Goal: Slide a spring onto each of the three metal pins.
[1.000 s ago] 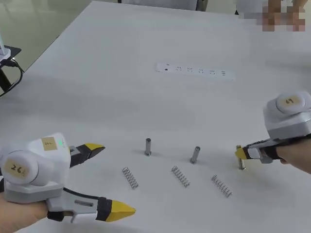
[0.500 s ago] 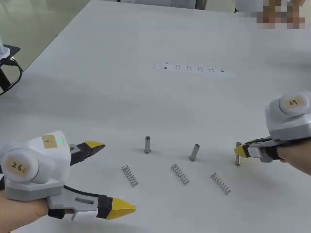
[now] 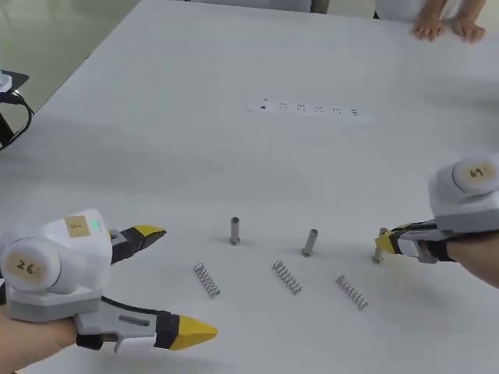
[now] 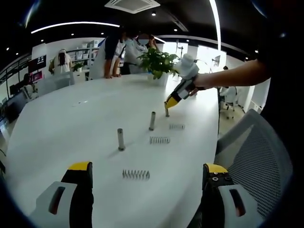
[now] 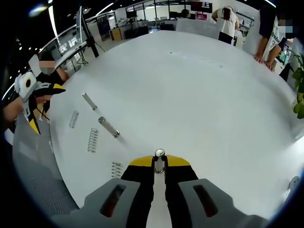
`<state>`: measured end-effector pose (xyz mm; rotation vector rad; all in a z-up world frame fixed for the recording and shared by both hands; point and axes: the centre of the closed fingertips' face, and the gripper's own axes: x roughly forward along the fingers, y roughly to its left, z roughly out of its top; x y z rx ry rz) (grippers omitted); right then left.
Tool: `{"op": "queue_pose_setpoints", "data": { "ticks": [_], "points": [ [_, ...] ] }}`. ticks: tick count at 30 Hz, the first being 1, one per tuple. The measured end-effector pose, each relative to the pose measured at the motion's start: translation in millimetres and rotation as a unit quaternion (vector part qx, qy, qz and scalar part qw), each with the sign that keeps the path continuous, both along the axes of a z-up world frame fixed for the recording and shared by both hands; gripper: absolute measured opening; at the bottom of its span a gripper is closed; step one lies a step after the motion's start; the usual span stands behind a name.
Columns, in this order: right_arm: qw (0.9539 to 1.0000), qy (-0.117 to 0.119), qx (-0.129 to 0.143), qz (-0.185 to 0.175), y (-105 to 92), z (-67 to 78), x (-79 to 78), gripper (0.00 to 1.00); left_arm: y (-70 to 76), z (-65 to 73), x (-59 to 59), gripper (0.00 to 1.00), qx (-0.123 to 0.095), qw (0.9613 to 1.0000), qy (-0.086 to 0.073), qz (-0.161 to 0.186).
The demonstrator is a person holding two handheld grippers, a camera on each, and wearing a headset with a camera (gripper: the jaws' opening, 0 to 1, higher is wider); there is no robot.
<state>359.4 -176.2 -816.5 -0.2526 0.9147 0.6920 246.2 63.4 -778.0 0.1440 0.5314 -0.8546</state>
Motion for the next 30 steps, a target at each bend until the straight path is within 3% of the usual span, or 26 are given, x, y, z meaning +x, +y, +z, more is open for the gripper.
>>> {"op": "queue_pose_setpoints", "data": {
  "ticks": [10,22,30],
  "points": [
    [0.9999,-0.01,-0.006,0.012,0.0,0.8,-2.7,0.05,-3.0,-0.1,-1.3,0.92,-0.003,1.0,0.002,-0.004],
    [0.9996,-0.017,-0.006,0.02,0.1,1.4,-7.1,0.05,3.6,2.0,-0.2,0.93,-0.006,1.0,-0.002,0.006],
    [0.9998,-0.007,-0.002,0.018,-0.6,1.5,-9.9,0.06,2.8,1.9,-0.6,0.93,-0.007,1.0,-0.002,0.007]
  ]
}}
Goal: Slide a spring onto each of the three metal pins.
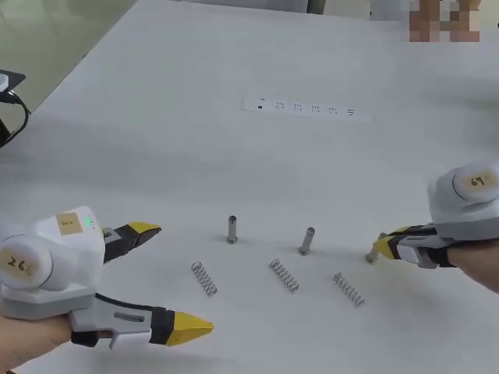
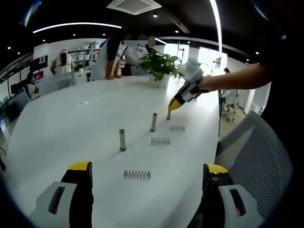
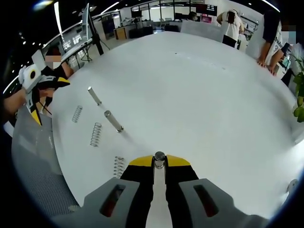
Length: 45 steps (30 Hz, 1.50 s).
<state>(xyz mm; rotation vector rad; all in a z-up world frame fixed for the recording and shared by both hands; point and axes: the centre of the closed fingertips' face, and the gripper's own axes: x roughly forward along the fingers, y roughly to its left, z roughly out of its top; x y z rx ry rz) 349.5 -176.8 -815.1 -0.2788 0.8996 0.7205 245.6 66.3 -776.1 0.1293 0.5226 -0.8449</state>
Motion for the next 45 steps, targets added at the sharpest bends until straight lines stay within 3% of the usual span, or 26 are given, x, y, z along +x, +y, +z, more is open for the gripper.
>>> {"op": "queue_pose_setpoints", "data": {
  "ticks": [13,26,45],
  "points": [
    [0.9997,0.005,-0.013,0.023,0.5,0.8,-5.2,0.06,-1.0,-1.3,-0.7,0.93,-0.001,1.0,0.002,-0.001],
    [0.9992,-0.005,-0.019,0.033,1.5,1.5,-4.1,0.19,2.8,2.2,-1.3,0.94,-0.008,1.0,0.001,0.005],
    [0.999,-0.012,-0.019,0.038,-4.4,0.1,-7.7,0.33,6.1,2.3,-1.1,0.94,-0.001,1.0,0.004,0.007]
  ]
}}
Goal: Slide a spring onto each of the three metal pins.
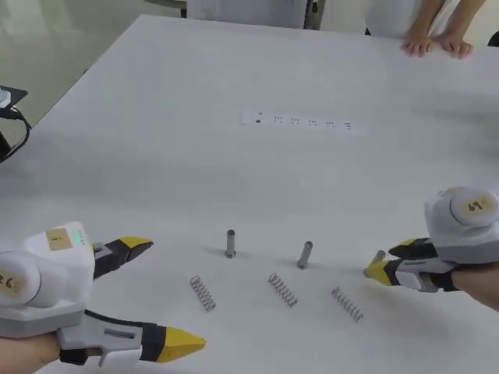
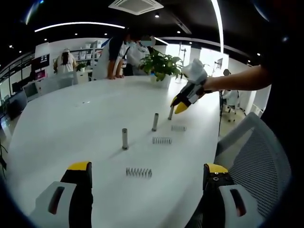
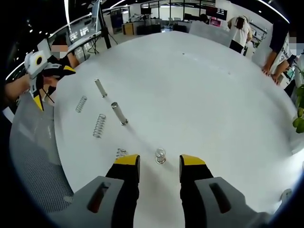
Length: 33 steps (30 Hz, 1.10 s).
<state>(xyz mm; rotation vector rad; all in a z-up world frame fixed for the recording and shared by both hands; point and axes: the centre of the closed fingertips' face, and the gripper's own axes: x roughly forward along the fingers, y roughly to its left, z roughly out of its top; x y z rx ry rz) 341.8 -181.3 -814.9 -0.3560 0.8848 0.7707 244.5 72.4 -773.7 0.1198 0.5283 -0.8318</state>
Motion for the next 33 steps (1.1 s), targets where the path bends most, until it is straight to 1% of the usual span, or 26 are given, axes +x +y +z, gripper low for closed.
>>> {"op": "queue_pose_setpoints", "data": {
  "ticks": [2,6,8,13,15,18,20,23,26,30,33],
  "points": [
    [1.0,-0.003,-0.001,-0.001,-1.2,0.6,-0.4,0.35,-0.3,0.1,0.2,0.94,0.001,1.0,-0.001,-0.001],
    [1.0,-0.008,-0.001,0.002,-2.5,3.4,-2.6,0.38,-1.0,2.3,0.9,0.94,-0.003,1.0,-0.004,0.0],
    [1.0,-0.007,0.0,0.004,-3.2,3.5,-2.7,0.38,-0.9,2.3,0.9,0.94,-0.003,1.0,-0.004,0.0],
    [0.9999,-0.014,-0.001,0.007,-4.7,7.8,-5.5,0.39,-3.5,2.0,-0.4,0.94,-0.006,1.0,-0.002,-0.004],
    [0.9998,-0.016,-0.005,0.011,-5.1,8.1,-8.0,0.4,-5.4,1.1,-0.3,0.94,-0.011,0.9999,-0.001,-0.005],
    [0.9997,-0.017,-0.011,0.012,-7.8,6.9,-10.5,0.41,-7.6,0.4,-0.8,0.94,-0.011,0.9999,0.0,-0.007],
    [0.9997,-0.019,-0.011,0.011,-9.5,7.5,-11.1,0.42,-8.7,0.9,-1.0,0.94,-0.012,0.9999,0.0,-0.009],
    [0.9997,-0.02,-0.01,0.009,-12.4,8.1,-12.0,0.43,-8.3,0.4,-0.9,0.94,-0.009,0.9999,0.001,-0.009],
    [0.9997,-0.022,-0.009,0.008,-14.9,9.1,-13.4,0.44,-7.8,1.4,-0.7,0.94,-0.012,0.9999,0.001,-0.007],
    [0.9997,-0.022,-0.009,0.008,-16.3,9.5,-15.8,0.44,-6.6,0.8,-0.8,0.94,-0.008,0.9999,0.001,-0.007],
    [0.9997,-0.022,-0.007,0.009,-16.1,11.1,-18.7,0.45,-5.9,1.1,-0.8,0.94,-0.01,0.9999,0.002,-0.005]
  ]
}}
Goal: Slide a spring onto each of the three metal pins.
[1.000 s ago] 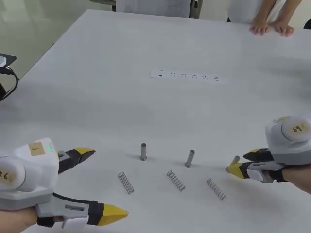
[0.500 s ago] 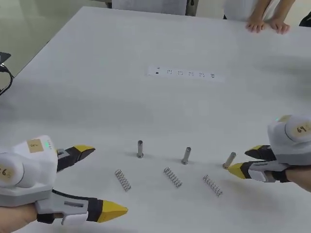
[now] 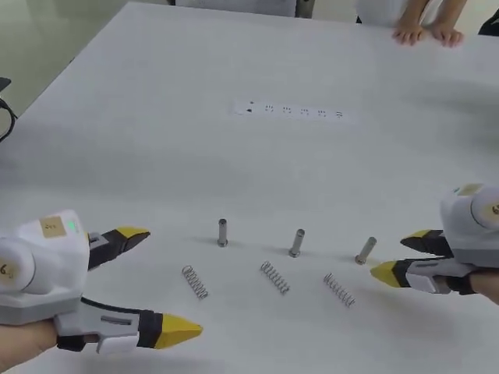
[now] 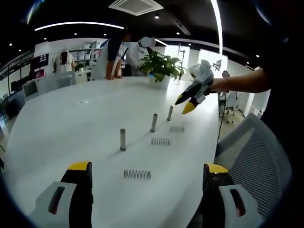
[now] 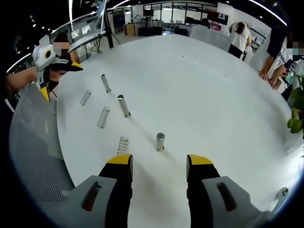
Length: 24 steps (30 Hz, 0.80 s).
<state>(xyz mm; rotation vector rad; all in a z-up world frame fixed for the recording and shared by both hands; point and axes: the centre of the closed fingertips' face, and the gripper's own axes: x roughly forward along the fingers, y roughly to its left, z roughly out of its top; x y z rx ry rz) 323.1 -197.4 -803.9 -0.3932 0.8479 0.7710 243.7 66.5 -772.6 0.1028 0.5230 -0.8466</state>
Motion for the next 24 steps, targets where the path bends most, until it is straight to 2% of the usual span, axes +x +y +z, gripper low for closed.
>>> {"op": "queue_pose_setpoints", "data": {
  "ticks": [12,24],
  "points": [
    [0.9999,0.01,0.005,0.006,6.4,2.0,-13.0,0.43,0.8,1.1,1.5,0.93,-0.001,1.0,-0.006,0.005],
    [0.9993,0.033,0.011,0.015,15.9,-6.1,-34.2,0.39,2.5,-1.5,1.0,0.93,-0.002,1.0,-0.004,0.006]
  ]
}}
